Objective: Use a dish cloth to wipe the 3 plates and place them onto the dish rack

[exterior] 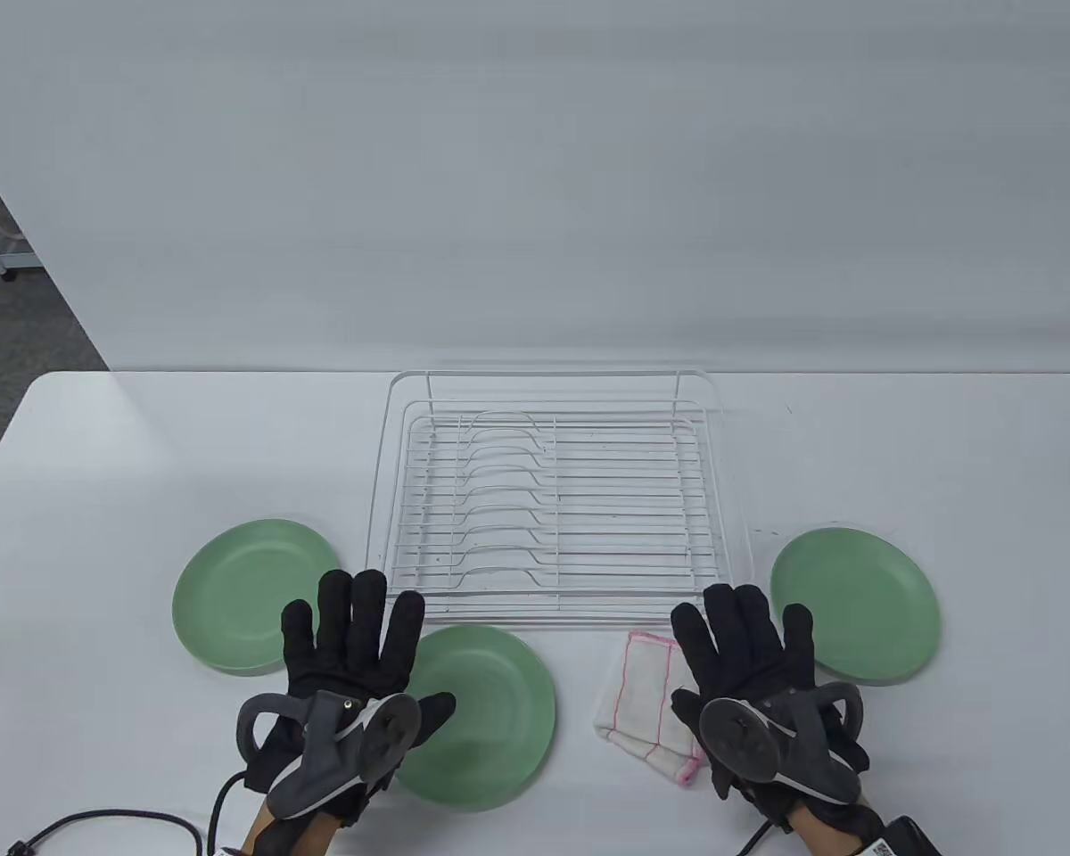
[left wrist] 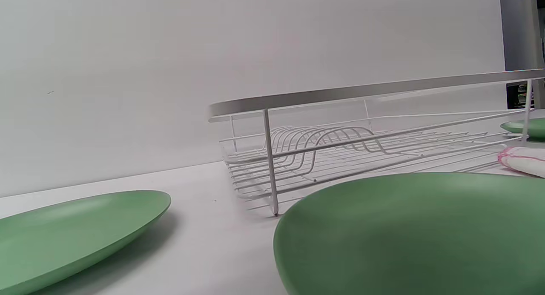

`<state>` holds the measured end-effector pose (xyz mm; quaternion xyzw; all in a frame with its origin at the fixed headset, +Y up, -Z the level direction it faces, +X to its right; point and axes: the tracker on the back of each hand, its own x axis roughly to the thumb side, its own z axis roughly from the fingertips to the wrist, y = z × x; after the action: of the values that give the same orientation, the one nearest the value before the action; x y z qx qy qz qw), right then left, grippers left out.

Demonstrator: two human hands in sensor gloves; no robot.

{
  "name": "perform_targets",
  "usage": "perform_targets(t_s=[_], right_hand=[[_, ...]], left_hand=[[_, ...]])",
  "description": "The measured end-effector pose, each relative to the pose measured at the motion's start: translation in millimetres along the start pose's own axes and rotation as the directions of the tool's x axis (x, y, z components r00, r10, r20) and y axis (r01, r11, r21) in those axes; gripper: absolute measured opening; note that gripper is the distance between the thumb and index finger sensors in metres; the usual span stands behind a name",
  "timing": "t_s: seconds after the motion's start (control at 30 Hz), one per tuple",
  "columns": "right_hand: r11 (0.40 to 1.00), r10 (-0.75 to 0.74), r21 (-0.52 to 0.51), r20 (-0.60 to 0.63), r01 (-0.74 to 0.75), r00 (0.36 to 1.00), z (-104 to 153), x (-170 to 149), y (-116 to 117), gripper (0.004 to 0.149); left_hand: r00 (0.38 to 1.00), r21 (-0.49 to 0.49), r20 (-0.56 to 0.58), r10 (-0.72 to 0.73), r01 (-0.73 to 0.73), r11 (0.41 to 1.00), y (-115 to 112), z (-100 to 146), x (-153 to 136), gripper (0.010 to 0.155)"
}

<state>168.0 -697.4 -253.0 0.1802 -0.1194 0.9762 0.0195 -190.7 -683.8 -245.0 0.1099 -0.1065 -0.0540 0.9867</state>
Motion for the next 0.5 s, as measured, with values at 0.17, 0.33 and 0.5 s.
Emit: perform_targets(t_s=[0.17, 0.33, 0.5], right_hand=[[1.0, -0.009, 0.011, -0.002, 0.009, 1.0, 0.2, 0.4, 0.0, 0.084], [0.999, -0.035, 0.009, -0.015, 0.036, 0.999, 1.1, -1.5, -1.1, 0.084], [0.997, -0.079, 0.013, -0.026, 0.079, 0.997, 1.8, -3.6, -1.0, 0.084]], left_hand=[[1.0, 0.009, -0.004, 0.001, -0.001, 1.0, 0.8, 0.8, 0.5, 0.1], [1.0, 0.017, -0.014, 0.015, -0.015, 1.0, 1.4, 1.0, -1.0, 0.1], [0.999, 0.027, -0.021, 0.033, -0.032, 0.999, 3.2, 1.8, -2.5, 0.1]])
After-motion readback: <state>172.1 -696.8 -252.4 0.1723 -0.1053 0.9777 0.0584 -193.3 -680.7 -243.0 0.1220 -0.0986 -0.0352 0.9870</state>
